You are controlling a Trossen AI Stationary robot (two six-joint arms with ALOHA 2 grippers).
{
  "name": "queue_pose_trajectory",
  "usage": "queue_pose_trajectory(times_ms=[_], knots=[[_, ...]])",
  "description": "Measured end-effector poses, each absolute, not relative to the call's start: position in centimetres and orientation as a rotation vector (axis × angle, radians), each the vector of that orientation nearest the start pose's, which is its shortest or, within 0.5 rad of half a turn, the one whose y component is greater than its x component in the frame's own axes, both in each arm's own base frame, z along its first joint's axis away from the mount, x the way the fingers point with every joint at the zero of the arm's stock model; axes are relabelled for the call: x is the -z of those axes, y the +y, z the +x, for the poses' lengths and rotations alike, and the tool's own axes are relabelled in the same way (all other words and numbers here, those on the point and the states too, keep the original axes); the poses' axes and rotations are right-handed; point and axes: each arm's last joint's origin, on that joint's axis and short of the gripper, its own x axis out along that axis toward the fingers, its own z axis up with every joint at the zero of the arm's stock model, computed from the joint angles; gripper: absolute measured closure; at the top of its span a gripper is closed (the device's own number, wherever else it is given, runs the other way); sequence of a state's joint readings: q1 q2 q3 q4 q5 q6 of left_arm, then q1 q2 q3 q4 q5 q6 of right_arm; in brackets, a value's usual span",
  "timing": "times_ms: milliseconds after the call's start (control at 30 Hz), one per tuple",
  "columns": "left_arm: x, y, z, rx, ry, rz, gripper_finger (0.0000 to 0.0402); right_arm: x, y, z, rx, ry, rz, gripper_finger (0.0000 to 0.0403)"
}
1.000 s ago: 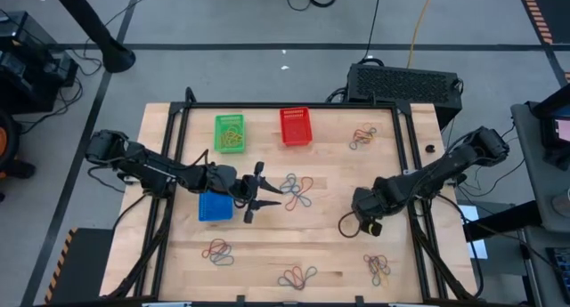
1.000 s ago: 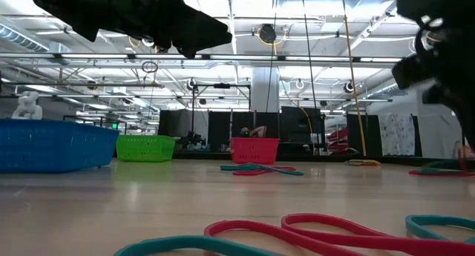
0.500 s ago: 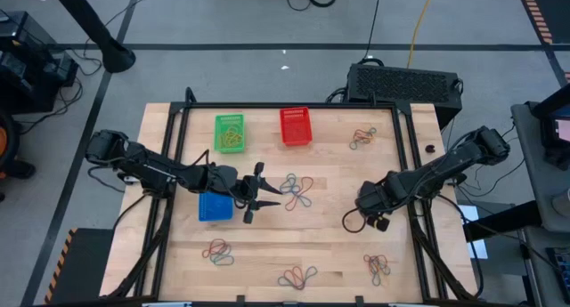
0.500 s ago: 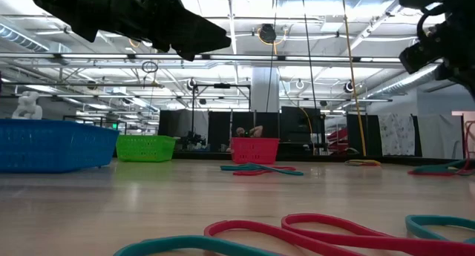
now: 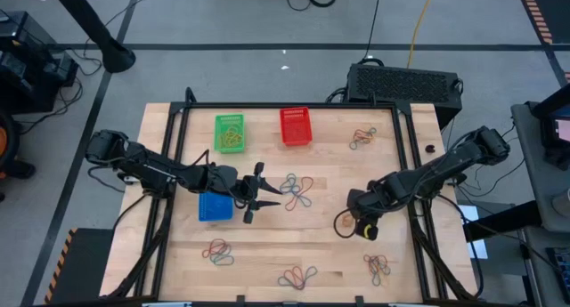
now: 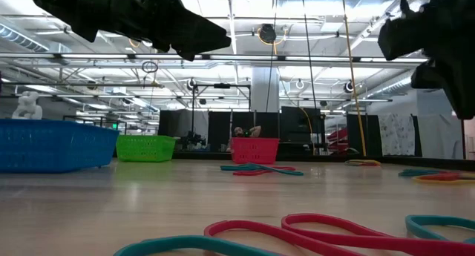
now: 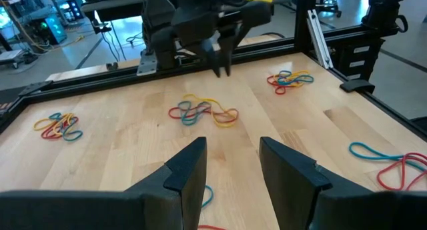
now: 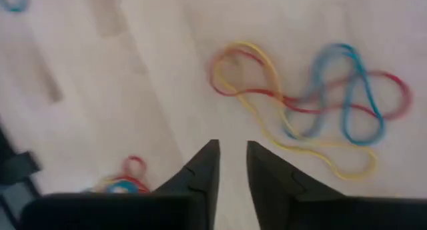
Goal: Sort rubber bands into baskets
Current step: Put the yellow rubber band into the green bin
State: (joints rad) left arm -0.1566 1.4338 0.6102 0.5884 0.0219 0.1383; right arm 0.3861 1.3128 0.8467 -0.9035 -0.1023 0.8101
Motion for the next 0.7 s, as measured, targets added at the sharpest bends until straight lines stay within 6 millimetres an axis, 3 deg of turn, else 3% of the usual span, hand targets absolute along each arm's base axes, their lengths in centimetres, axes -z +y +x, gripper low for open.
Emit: queue_pose_trajectory(times_ms=[200, 367, 533, 700], knots=[[-20.3, -4.6, 28.5, 0.194, 0.225, 0.153, 0.0254, -20.1, 7.8, 18.8, 0.292, 1.518, 0.418, 0.0262], [-20.3, -4.6, 28.5, 0.194, 0.226, 0.153, 0.0254, -17.9, 7.4, 17.7, 0.226, 1.571, 0.304, 0.0226], [-20.3, -4.6, 28.5, 0.194, 0.226, 0.153, 0.0254, -16.0, 7.1, 17.0, 0.092, 1.581, 0.148, 0.0221], [-20.3, -4.6, 28.5, 0.194, 0.227, 0.153, 0.0254, -15.8, 7.0, 17.4, 0.012, 1.512, 0.01, 0.0229]])
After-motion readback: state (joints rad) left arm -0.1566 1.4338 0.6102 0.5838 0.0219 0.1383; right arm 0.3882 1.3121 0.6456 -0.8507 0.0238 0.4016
